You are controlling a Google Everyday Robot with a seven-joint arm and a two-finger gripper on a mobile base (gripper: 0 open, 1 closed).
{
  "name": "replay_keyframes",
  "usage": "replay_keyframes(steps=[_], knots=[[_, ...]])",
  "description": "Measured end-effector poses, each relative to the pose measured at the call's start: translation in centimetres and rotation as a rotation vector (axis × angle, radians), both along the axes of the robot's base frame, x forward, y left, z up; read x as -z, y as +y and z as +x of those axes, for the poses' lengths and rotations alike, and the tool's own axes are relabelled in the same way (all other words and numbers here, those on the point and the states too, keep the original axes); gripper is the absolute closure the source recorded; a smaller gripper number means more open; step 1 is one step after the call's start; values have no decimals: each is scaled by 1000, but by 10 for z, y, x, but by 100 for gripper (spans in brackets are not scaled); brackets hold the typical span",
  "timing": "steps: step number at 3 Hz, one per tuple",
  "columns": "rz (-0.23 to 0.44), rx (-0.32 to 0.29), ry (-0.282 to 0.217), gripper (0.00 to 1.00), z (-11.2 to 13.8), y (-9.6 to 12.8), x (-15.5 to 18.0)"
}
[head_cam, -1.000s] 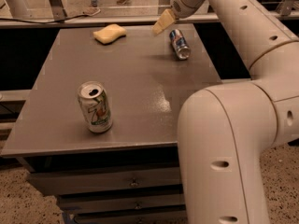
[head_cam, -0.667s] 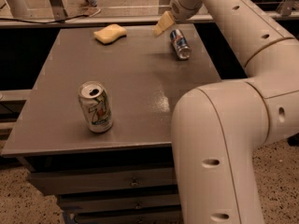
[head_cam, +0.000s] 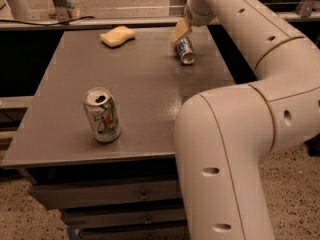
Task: Place redbull can upright
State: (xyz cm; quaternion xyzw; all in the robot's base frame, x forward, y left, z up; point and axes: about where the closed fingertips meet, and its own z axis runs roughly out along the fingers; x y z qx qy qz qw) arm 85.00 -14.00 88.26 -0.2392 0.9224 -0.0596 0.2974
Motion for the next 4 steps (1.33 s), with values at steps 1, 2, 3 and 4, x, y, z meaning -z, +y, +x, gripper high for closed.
replay_keyframes(steps=[1,2,3,4], knots=[[-17,24,30,0,-1,-2,9],[-26,20,56,0,-1,5,16],[-33,15,85,0,-1,11,27],[-33,21,108,16,-1,11,36]])
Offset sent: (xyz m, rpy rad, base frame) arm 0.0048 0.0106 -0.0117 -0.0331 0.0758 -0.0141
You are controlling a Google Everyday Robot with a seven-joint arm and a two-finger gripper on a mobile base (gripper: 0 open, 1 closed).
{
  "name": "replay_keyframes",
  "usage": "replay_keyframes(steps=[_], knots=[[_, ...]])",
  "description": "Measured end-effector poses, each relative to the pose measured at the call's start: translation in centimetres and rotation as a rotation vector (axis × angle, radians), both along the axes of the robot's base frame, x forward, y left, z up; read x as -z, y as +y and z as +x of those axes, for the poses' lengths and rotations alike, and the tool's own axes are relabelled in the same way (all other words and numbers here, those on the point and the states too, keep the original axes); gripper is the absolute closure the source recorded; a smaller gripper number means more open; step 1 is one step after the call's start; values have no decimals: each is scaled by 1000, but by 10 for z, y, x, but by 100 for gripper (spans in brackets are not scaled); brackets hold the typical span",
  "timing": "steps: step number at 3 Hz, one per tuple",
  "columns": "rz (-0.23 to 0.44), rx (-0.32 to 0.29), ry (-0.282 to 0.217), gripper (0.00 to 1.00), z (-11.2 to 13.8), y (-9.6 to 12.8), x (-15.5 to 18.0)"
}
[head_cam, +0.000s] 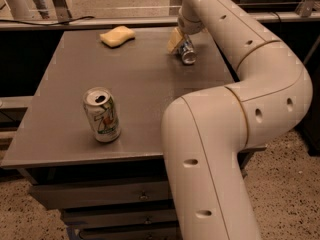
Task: Place redbull can upright
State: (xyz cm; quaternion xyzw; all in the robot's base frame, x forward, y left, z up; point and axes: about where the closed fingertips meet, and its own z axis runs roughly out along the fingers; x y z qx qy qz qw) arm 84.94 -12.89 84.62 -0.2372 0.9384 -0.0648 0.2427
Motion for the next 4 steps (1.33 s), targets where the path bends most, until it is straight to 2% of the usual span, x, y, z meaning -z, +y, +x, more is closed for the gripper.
replay_keyframes(steps=[2,3,4], knots=[[10,8,2,63,3,-1,2],[54,-26,-64,86,10,3,-17],[149,-63,-176,100,15,6,-51]])
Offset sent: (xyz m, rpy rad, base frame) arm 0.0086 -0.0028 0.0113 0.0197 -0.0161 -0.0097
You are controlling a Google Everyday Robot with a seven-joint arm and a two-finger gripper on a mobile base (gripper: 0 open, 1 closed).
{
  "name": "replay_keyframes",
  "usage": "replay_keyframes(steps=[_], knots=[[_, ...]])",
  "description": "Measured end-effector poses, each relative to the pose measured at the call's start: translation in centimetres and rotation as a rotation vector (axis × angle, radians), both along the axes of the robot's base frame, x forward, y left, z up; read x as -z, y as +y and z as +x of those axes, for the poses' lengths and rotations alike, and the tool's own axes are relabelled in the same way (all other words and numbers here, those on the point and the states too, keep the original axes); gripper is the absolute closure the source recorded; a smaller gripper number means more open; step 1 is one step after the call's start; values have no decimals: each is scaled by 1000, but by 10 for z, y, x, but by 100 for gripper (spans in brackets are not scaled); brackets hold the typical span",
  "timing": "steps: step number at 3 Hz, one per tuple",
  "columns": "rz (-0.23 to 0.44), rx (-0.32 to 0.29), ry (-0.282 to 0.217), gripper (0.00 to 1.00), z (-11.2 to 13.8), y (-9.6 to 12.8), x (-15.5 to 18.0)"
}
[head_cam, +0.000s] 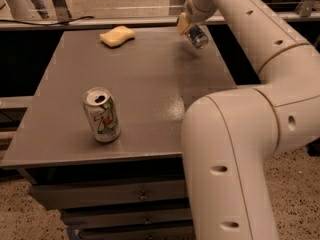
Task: Place redbull can upright
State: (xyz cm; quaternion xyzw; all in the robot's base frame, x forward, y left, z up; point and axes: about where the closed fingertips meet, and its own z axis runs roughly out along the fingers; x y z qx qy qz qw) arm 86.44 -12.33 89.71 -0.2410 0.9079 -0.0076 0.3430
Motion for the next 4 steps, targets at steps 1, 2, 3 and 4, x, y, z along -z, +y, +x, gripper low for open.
replay_keyframes(steps=[1,2,3,4], knots=[[137,-39,-119,100,-3,-3,-29],[258,-91,-246,100,-14,-6,-54],[351,-136,-341,100,-30,-14,-60],[445,-161,-406,100,-46,-28,-56]])
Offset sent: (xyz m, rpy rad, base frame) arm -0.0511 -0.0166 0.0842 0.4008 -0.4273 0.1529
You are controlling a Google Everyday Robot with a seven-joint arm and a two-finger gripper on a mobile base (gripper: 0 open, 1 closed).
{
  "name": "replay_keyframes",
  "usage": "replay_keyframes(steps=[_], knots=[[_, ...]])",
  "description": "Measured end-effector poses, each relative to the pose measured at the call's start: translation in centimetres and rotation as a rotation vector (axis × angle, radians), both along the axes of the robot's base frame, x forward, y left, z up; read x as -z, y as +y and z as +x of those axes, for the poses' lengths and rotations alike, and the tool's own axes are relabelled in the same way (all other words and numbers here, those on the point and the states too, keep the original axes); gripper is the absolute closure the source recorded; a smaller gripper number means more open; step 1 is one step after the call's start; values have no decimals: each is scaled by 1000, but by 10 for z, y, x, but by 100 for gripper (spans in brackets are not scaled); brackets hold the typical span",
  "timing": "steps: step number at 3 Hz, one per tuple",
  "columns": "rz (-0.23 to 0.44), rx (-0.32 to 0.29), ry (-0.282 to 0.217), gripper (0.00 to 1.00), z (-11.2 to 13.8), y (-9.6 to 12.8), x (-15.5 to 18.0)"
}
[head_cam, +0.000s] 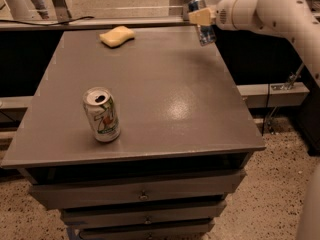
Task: Place redbull can upright
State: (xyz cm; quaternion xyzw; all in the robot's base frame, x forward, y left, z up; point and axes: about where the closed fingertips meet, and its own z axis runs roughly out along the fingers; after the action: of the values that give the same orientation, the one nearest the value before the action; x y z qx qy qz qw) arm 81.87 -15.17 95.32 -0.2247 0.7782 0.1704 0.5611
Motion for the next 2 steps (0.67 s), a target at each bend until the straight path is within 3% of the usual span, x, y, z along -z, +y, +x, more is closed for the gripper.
replay_keyframes(steps=[2], knots=[[216,-50,-82,100,-27,-41,24]])
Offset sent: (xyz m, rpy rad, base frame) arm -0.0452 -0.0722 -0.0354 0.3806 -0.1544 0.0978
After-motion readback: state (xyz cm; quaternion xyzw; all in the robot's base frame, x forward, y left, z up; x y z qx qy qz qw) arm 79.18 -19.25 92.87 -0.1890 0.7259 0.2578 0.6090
